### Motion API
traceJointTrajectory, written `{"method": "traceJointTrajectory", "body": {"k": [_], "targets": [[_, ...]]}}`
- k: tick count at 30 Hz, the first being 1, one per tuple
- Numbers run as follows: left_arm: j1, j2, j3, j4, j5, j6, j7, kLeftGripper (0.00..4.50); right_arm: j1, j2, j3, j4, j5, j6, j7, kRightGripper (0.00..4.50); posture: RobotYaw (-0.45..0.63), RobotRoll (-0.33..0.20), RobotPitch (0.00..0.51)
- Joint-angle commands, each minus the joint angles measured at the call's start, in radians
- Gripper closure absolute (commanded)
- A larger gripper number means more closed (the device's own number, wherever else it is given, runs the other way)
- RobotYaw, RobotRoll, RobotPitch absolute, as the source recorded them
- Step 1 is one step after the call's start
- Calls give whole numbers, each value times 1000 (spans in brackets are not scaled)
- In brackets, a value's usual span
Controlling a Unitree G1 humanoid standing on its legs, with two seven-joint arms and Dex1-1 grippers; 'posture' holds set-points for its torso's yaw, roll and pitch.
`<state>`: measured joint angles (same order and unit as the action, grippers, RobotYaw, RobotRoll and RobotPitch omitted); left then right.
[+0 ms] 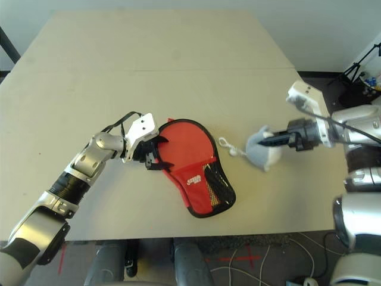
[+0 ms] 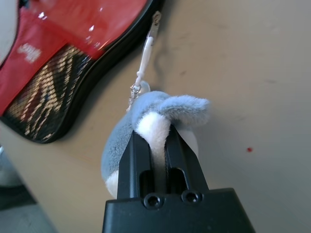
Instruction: Store the ping-pong paddle in its case and zip it.
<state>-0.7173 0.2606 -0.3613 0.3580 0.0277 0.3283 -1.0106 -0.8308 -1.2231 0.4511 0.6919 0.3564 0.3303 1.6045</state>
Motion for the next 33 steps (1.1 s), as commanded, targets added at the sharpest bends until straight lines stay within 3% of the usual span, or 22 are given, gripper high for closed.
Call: {"method": "traceJointTrajectory", "body": {"k": [1,5,12,15,18,27,32,33], "targets": [[30,8,-33,43,18,13,-6,0,69,-111,129,-168,165,31,10,4484,-121,0,172],[28,3,-35,46,18,11,-6,0,131,-204,205,-316,287,48,10,4485,-122,0,172],[34,-1,-37,48,19,4,-5,0,208,-281,263,-457,369,40,10,4487,-119,0,168],[32,-1,-36,52,19,1,-3,0,219,-269,252,-450,351,31,10,4487,-118,0,166],[32,0,-34,56,18,-4,-2,0,178,-188,187,-341,270,14,10,4488,-120,0,161],[48,27,-26,-14,0,21,-24,0,104,-184,162,-218,276,75,10,1590,-126,0,150],[59,62,23,-136,-58,86,-23,0,-18,-75,78,24,251,122,10,53,-125,0,151],[60,68,36,-160,-71,99,-20,0,-43,-44,48,77,238,128,10,18,-121,0,154]]}}
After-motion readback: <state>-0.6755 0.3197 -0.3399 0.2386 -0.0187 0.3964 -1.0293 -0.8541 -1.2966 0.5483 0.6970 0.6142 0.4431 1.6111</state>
